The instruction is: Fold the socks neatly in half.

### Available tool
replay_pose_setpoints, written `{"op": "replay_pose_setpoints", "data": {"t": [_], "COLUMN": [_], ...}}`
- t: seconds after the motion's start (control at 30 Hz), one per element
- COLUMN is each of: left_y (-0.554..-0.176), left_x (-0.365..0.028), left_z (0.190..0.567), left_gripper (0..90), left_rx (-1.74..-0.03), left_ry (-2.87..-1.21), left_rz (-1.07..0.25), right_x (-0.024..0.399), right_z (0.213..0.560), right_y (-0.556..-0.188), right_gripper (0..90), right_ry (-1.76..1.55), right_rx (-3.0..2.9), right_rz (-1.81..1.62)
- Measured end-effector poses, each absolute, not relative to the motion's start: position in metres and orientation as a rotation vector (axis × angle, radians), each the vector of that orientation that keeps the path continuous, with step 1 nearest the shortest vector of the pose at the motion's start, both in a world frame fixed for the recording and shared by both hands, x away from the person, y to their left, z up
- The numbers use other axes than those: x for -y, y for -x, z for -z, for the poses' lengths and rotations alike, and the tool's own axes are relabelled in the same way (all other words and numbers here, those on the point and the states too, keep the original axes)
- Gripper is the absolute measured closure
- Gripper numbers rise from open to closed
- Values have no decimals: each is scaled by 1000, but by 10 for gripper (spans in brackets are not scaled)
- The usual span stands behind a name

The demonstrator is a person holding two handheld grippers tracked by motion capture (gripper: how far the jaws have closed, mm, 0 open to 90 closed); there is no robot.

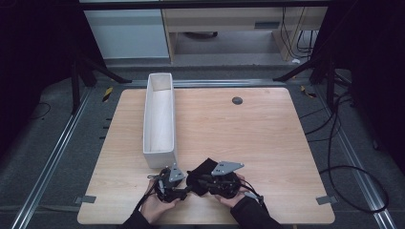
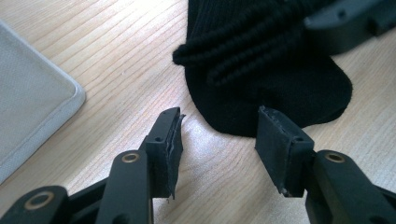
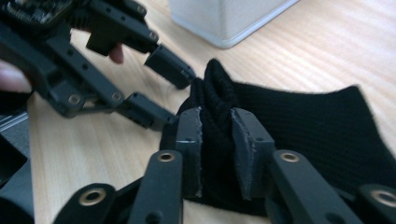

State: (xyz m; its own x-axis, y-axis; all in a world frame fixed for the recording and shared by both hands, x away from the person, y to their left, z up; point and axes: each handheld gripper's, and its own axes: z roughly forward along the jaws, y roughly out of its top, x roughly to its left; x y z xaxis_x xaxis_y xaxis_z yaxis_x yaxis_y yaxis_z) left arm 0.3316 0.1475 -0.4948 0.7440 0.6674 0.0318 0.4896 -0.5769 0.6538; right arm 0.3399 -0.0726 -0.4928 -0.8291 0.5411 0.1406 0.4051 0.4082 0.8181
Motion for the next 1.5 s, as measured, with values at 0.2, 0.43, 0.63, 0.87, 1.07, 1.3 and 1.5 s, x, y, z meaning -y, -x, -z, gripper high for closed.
{"op": "replay_pose_setpoints", "data": {"t": [0.2,0.43,0.63,0.87,1.07,1.3,1.5], "left_y": [-331,-331,-331,-332,-337,-349,-358], "left_x": [-148,-148,-148,-158,-170,-155,-131], "left_z": [495,495,494,487,473,454,461], "left_gripper": [492,494,516,517,496,469,452], "left_rx": [-871,-870,-869,-914,-988,-966,-945], "left_ry": [-2302,-2303,-2306,-2248,-2164,-2145,-2238], "left_rz": [-367,-363,-356,-325,-350,-378,-362], "right_x": [78,91,85,71,68,73,106], "right_z": [486,470,489,493,500,494,482], "right_y": [-333,-338,-350,-341,-338,-338,-356], "right_gripper": [651,785,847,823,800,724,785], "right_ry": [-854,-898,-995,-886,-869,-859,-973], "right_rx": [-2499,-2354,-2434,-2556,-2611,-2564,-2354], "right_rz": [-1467,-1511,-1387,-1373,-1334,-1353,-1311]}}
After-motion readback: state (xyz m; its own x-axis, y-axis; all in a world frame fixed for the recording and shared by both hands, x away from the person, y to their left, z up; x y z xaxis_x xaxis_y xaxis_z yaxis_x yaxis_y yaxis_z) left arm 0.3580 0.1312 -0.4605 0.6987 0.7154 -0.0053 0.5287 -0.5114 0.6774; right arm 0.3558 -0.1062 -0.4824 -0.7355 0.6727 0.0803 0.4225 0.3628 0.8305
